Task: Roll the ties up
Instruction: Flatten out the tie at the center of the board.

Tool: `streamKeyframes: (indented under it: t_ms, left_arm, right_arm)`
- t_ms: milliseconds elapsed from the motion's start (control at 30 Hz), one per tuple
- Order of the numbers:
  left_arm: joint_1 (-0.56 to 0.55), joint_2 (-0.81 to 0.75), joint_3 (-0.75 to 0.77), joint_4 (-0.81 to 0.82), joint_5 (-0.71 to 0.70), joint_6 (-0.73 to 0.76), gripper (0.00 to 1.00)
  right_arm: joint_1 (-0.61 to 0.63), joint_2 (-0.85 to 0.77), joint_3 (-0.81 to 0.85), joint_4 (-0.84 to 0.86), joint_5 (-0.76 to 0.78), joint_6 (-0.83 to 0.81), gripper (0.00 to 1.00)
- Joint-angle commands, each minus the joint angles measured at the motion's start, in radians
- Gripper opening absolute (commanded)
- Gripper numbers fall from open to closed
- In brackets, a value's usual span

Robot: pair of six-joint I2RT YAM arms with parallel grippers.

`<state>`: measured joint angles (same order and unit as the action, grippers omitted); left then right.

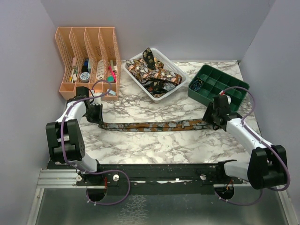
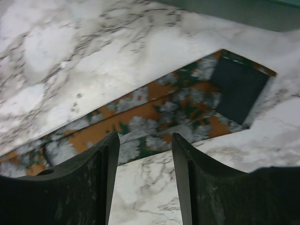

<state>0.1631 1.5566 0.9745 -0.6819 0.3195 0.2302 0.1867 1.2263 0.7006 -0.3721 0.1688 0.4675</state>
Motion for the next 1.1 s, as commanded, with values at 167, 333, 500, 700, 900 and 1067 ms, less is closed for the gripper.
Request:
streamKeyframes:
  t_ms: [167,333,500,700,900,1067]
  left_arm:
    - [-0.001,-0.036,-0.010,0.007,-0.015,0.023,0.15]
    - [-0.002,-0.032,-0.010,0.008,-0.014,0.023,0.15]
    - [-0.002,-0.039,-0.012,0.007,-0.024,0.020,0.15]
    - [-0.002,-0.041,-0.014,0.010,-0.031,0.023,0.15]
    - [-0.002,-0.043,-0.016,0.011,-0.035,0.024,0.14]
    - [-0.002,-0.052,-0.018,0.015,-0.032,0.023,0.15]
  right_arm:
    - [-0.092,0.075,-0.036,0.065,0.098,0.020,0.46]
    - [-0.096,0.067,-0.011,0.078,0.061,0.003,0.43]
    - [-0.095,0.116,0.005,0.092,0.146,0.033,0.43]
    - [-0.099,0.169,-0.009,0.083,0.247,0.093,0.44]
    - [-0.108,0.169,-0.027,0.081,0.286,0.131,0.46]
    - [-0.108,0.180,-0.009,0.070,0.263,0.122,0.45]
